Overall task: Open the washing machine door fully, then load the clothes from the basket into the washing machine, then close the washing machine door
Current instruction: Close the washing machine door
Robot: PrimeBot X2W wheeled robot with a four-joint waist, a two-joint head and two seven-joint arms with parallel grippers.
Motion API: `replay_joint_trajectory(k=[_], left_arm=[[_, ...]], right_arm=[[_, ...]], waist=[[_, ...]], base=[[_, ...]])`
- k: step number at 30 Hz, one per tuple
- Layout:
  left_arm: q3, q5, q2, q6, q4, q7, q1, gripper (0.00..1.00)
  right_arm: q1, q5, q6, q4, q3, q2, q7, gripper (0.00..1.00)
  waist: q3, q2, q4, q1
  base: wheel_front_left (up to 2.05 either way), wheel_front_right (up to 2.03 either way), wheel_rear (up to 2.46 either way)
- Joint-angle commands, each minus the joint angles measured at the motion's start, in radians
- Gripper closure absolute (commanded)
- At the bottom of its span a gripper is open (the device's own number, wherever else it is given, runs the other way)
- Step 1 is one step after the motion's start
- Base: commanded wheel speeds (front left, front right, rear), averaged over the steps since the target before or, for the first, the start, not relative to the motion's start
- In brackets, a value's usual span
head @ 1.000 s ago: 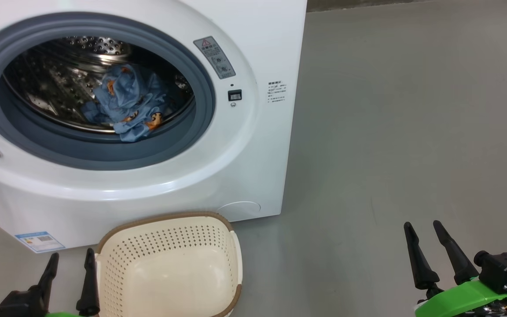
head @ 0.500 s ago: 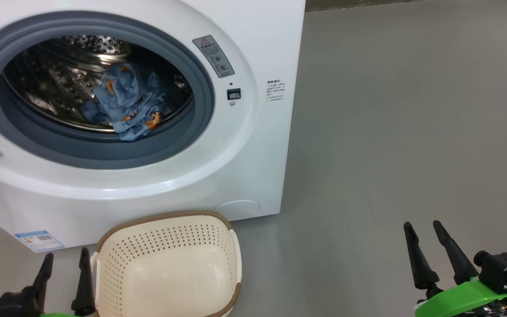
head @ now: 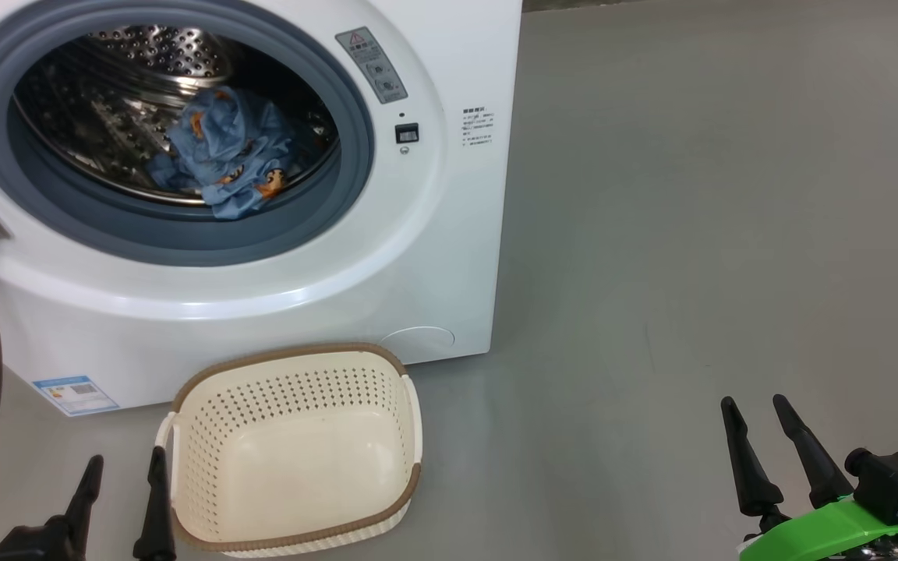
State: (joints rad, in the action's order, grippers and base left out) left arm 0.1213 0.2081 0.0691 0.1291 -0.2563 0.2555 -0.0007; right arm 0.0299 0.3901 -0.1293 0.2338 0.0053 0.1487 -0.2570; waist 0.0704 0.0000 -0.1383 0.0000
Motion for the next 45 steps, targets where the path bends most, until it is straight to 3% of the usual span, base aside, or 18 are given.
replay_joint_trajectory(k=[1,15,36,45], left_arm=[[0.029,0.004,0.023,0.002,0.031,0.006,-0.011,0.00],[0.039,0.003,0.011,0.002,0.037,0.006,-0.009,0.00],[0.085,0.009,-0.019,-0.012,0.056,0.006,0.056,0.00],[0.083,0.038,-0.019,-0.038,0.073,0.006,0.073,0.00]], right_arm=[[0.002,0.015,-0.001,-0.028,0.017,0.010,-0.005,0.00],[-0.001,0.012,-0.001,-0.028,0.026,0.021,-0.005,0.00],[0.038,0.023,-0.001,-0.001,0.116,0.047,-0.005,0.00],[0.045,0.026,-0.001,0.006,0.135,0.038,-0.005,0.00]], waist=[[-0.001,0.0000,0.003,0.0000],[-0.013,0.0000,0.071,0.0000],[-0.058,0.0000,0.439,0.0000],[-0.061,0.0000,0.539,0.0000]], base=[[-0.01,0.01,0.00],[0.00,0.00,0.00],[0.00,0.00,0.00],[0.00,0.00,0.00]])
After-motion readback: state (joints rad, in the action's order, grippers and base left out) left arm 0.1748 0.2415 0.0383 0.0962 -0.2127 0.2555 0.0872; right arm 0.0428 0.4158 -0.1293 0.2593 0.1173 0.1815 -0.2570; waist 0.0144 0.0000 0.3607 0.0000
